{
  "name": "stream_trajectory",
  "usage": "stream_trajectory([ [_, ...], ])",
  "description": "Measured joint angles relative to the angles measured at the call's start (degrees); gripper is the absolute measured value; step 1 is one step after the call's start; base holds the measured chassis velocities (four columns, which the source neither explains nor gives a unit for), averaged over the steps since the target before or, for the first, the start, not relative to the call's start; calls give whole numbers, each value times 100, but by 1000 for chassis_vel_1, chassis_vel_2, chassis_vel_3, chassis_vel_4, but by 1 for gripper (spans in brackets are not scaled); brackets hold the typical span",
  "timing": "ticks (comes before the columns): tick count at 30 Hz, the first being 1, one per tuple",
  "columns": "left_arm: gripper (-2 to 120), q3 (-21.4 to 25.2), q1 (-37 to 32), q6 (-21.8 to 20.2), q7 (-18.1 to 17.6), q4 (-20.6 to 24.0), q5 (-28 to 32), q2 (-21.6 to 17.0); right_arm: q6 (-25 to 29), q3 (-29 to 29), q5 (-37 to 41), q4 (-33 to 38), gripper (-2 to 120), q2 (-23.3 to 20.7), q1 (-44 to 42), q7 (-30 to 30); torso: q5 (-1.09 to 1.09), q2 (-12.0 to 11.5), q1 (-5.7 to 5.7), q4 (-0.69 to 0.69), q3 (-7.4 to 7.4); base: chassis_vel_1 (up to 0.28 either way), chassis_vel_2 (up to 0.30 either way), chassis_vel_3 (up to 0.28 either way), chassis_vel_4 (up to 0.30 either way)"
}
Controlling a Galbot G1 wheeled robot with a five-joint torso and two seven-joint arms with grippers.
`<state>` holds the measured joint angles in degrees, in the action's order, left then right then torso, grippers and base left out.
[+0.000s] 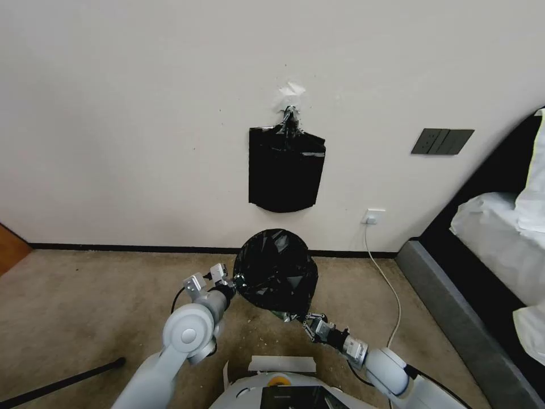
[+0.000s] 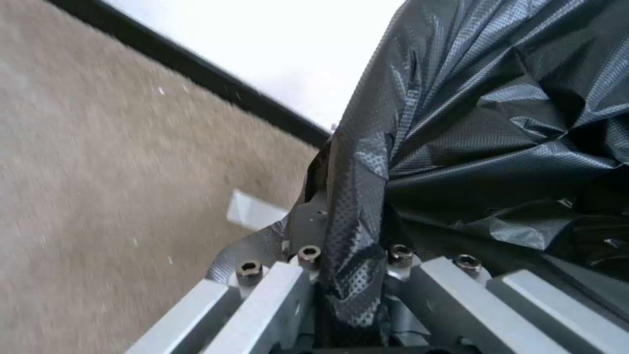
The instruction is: Place a trash bag onto the trash bin.
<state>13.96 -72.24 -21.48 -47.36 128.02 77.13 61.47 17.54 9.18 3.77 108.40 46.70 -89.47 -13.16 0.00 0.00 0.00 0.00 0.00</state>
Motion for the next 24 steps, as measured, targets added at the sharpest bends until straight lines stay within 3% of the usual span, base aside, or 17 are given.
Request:
stream_trajectory([
  [7,1,-79,-27,228,469,-122,-779,-58,-54,238,264,503,61,-177,-423,181,1,0,0,1,0,0,0,0,0],
  [9,1,-163,-115,301,709,-131,-1269,-71,-261,431,551,1087,73,-341,-840,373,-1,0,0,0,0,0,0,0,0],
  [10,1,-163,-115,301,709,-131,-1269,-71,-261,431,551,1087,73,-341,-840,373,-1,0,0,0,0,0,0,0,0],
  [14,1,-377,-293,431,1053,-153,-2038,-47,-903,769,1187,2277,58,-533,-1434,763,-1,0,0,0,0,0,0,0,0],
  [19,1,-548,-354,555,1216,-198,-2510,-7,-1706,823,1921,3096,43,-570,-1526,1179,-1,0,0,0,0,0,0,0,0],
  [21,1,-713,-360,626,1283,-208,-2860,21,-2467,717,2538,3481,32,-574,-1213,1595,-1,0,0,-1,-1,0,0,0,0],
  [24,1,-864,-354,674,1311,-209,-3203,57,-3075,554,3123,3551,23,-606,-675,1953,3,0,0,0,0,0,0,0,0],
])
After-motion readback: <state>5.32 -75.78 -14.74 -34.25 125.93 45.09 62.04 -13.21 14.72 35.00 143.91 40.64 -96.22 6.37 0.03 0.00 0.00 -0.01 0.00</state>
